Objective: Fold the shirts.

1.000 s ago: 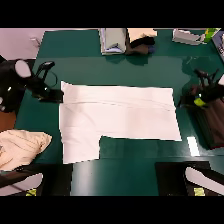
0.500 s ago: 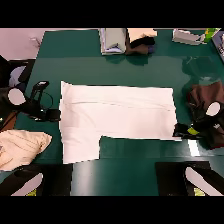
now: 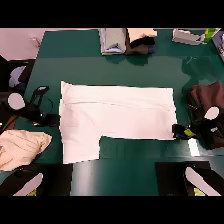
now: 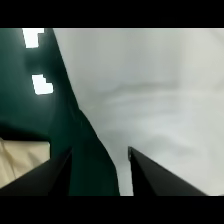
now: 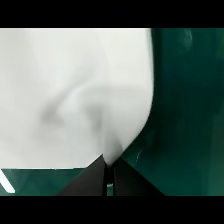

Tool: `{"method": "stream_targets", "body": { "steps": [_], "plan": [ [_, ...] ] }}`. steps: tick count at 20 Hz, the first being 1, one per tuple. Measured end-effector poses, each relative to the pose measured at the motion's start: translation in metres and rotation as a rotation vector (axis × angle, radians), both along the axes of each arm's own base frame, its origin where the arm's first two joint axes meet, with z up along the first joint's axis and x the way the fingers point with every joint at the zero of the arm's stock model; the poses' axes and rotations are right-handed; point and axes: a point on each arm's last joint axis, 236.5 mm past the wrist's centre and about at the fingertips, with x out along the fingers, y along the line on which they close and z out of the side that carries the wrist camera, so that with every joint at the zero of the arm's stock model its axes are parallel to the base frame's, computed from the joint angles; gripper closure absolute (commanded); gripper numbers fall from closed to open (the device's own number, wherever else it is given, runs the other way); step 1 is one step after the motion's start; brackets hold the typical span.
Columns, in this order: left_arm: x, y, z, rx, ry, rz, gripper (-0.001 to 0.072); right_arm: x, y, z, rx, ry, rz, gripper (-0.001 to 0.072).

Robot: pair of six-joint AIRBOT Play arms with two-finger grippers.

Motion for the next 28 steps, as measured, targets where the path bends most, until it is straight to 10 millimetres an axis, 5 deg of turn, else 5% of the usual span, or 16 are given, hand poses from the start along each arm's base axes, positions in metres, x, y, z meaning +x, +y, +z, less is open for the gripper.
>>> {"method": "stream_targets", "body": {
  "steps": [1,5,10,12,13,20,25,28],
  "plan": [
    [-0.010,0.001,-0.006,0.000,0.021,0.007,0.0087,0.001,0.000,0.002,-0.001,-0.010,0.000,0.0693],
    [-0.039,-0.013,-0.035,-0.068,0.089,0.045,0.0084,0.002,0.001,0.006,0.000,-0.030,-0.003,0.0694],
    [-0.047,-0.034,-0.061,-0.166,0.080,0.094,0.0133,0.003,0.002,0.007,0.004,-0.037,-0.006,0.0694],
    [-0.048,-0.037,-0.065,-0.183,0.074,0.097,0.0652,0.003,0.003,0.008,0.006,-0.036,-0.006,0.0693],
    [-0.048,-0.037,-0.065,-0.184,0.074,0.086,0.0675,0.004,0.003,0.009,0.006,-0.037,-0.005,0.0694],
    [-0.043,-0.026,-0.030,-0.126,0.016,-0.038,0.0678,0.002,0.000,0.042,0.001,-0.024,0.029,0.0695],
    [-0.066,-0.021,0.006,-0.111,-0.020,-0.079,0.0678,-0.025,-0.020,0.072,-0.112,-0.035,0.067,0.0696],
    [-0.055,-0.024,0.031,-0.125,-0.094,-0.088,0.0678,-0.025,-0.031,0.087,-0.165,-0.070,0.069,0.0696]
  ]
}}
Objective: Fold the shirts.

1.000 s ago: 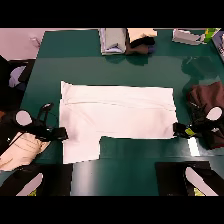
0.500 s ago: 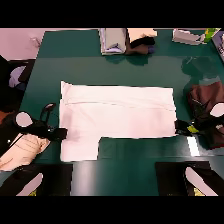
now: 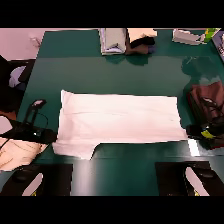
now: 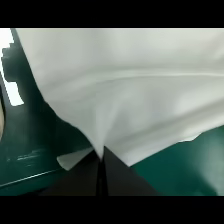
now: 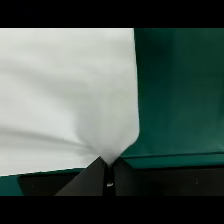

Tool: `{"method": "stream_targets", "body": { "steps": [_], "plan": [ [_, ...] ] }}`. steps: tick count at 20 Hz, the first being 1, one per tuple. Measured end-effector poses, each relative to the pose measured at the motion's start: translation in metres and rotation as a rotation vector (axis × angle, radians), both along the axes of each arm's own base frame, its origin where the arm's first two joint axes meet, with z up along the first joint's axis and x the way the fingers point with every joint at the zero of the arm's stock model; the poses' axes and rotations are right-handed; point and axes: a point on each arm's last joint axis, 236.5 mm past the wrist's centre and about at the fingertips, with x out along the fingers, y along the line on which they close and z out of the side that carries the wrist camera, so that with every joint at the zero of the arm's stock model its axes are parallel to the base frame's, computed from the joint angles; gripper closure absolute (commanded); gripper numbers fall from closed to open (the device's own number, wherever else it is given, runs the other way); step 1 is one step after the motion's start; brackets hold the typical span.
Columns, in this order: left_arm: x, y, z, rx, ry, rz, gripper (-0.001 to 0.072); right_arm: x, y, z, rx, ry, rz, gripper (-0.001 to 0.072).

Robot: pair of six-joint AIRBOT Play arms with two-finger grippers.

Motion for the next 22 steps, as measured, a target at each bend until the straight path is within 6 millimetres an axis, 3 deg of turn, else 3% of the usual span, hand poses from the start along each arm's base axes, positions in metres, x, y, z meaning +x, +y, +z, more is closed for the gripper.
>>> {"method": "stream_targets", "body": {
  "steps": [3,7,12,15,16,17,18,22],
  "plan": [
    [0.035,-0.003,0.027,-0.008,-0.115,-0.003,0.0677,0.021,-0.007,0.010,-0.017,-0.030,-0.001,0.0696],
    [0.105,0.000,0.045,0.022,-0.238,0.009,0.0676,0.078,-0.010,0.016,0.012,-0.079,-0.010,0.0696],
    [0.198,0.003,0.025,0.066,-0.293,0.021,0.0675,0.152,-0.011,0.004,0.057,-0.100,-0.019,0.0693],
    [0.235,0.003,-0.001,0.079,-0.294,0.028,0.0674,0.186,-0.007,-0.010,0.088,-0.099,-0.020,0.0691],
    [0.243,0.003,-0.007,0.080,-0.294,0.033,0.0590,0.197,-0.006,-0.015,0.100,-0.102,-0.024,0.0637],
    [0.249,0.003,-0.013,0.080,-0.292,0.041,0.0323,0.204,-0.003,-0.020,0.114,-0.098,-0.024,0.0466],
    [0.253,0.004,-0.017,0.082,-0.291,0.048,0.0208,0.213,0.000,-0.023,0.132,-0.103,-0.025,0.0344],
    [0.257,-0.001,-0.021,0.055,-0.282,0.070,0.0216,0.239,0.009,-0.017,0.183,-0.157,-0.006,0.0290]
  ]
}}
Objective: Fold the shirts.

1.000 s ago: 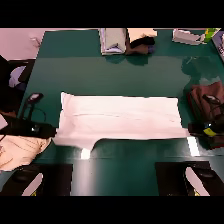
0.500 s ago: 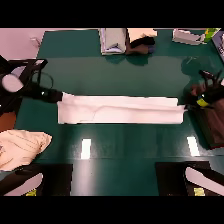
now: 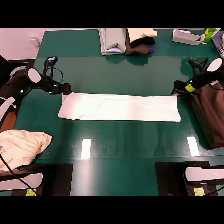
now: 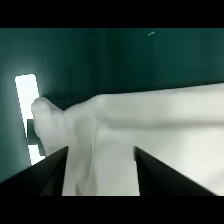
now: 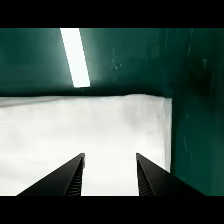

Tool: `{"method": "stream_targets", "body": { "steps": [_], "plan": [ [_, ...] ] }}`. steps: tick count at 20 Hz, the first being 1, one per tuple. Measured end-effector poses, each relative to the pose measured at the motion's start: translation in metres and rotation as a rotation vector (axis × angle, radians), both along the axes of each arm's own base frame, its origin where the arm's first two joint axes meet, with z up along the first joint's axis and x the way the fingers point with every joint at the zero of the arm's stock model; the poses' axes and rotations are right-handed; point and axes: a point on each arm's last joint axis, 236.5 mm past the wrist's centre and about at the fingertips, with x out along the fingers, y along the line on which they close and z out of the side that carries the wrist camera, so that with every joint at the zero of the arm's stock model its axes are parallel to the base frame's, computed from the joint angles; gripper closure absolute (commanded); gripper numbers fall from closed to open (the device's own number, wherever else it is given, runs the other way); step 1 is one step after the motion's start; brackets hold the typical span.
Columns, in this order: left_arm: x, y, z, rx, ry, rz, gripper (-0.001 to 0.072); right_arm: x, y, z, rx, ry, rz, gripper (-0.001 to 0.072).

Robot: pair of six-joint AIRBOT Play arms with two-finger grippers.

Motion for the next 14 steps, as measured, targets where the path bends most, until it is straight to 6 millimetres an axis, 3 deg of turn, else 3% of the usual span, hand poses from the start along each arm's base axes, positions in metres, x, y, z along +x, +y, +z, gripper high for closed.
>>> {"method": "stream_targets", "body": {
  "steps": [1,2,3,5,8,13,14],
  "plan": [
    [-0.003,0.000,0.000,-0.001,0.012,-0.002,0.0326,0.002,-0.001,0.004,0.005,-0.010,0.001,0.0243],
    [-0.007,-0.001,-0.001,-0.003,0.030,-0.004,0.0583,0.002,-0.003,0.006,0.006,-0.015,0.002,0.0206],
    [-0.012,-0.002,-0.001,-0.006,0.050,-0.009,0.0667,-0.003,-0.006,0.008,0.011,-0.007,-0.001,0.0154],
    [-0.023,-0.004,-0.004,-0.007,0.095,-0.027,0.0667,-0.015,-0.015,0.004,0.022,0.018,-0.023,0.0154],
    [-0.032,-0.013,-0.004,-0.040,0.128,-0.043,0.0675,-0.042,-0.023,-0.018,0.048,0.094,-0.062,0.0157],
    [-0.036,-0.045,0.000,-0.083,0.122,-0.094,0.0675,-0.069,-0.010,-0.059,0.123,0.176,-0.116,0.0168],
    [-0.037,-0.051,0.001,-0.089,0.118,-0.105,0.0675,-0.070,-0.006,-0.062,0.131,0.179,-0.117,0.0249]
  ]
}}
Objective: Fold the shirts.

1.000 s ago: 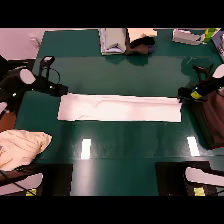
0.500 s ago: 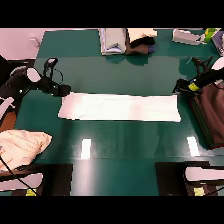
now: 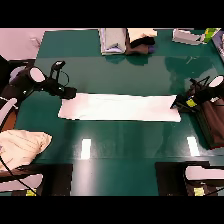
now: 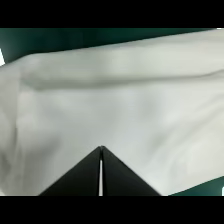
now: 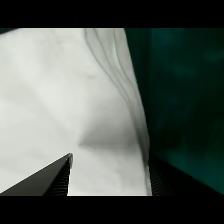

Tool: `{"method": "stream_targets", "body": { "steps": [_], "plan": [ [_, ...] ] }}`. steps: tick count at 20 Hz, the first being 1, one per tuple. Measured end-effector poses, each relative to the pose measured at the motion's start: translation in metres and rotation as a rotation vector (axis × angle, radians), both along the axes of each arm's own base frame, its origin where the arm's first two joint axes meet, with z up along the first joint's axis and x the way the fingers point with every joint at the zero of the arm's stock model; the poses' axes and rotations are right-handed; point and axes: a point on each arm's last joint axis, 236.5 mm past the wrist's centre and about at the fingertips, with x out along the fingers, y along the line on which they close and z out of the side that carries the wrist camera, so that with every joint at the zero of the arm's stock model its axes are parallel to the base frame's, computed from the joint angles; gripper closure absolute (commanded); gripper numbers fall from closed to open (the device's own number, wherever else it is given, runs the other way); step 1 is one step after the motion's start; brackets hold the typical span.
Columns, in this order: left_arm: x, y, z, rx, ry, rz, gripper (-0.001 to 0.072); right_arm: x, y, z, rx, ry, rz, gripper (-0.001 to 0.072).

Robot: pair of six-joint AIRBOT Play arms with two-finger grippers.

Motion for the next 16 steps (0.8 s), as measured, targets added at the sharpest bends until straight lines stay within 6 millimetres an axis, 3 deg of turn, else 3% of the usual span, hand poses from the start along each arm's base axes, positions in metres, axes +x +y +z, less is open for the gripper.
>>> {"method": "stream_targets", "body": {
  "steps": [1,3,7,10,13,16],
  "plan": [
    [0.000,-0.007,0.001,-0.006,-0.006,-0.011,0.0675,-0.001,0.005,-0.003,0.006,0.000,0.003,0.0373],
    [-0.003,-0.019,0.002,-0.018,-0.011,-0.032,0.0676,0.000,0.013,-0.009,0.008,-0.005,0.013,0.0694],
    [-0.012,-0.052,0.003,-0.031,-0.022,-0.100,0.0676,0.002,0.019,-0.003,-0.038,-0.044,0.063,0.0696],
    [-0.015,-0.089,0.003,-0.053,-0.055,-0.160,0.0677,0.000,0.021,0.025,-0.071,-0.102,0.101,0.0697],
    [-0.011,-0.133,0.004,-0.073,-0.084,-0.230,0.0677,0.003,0.031,0.075,-0.086,-0.198,0.144,0.0697],
    [-0.010,-0.179,-0.003,-0.101,-0.081,-0.293,0.0676,0.009,0.055,0.134,-0.082,-0.326,0.191,0.0697]
  ]
}}
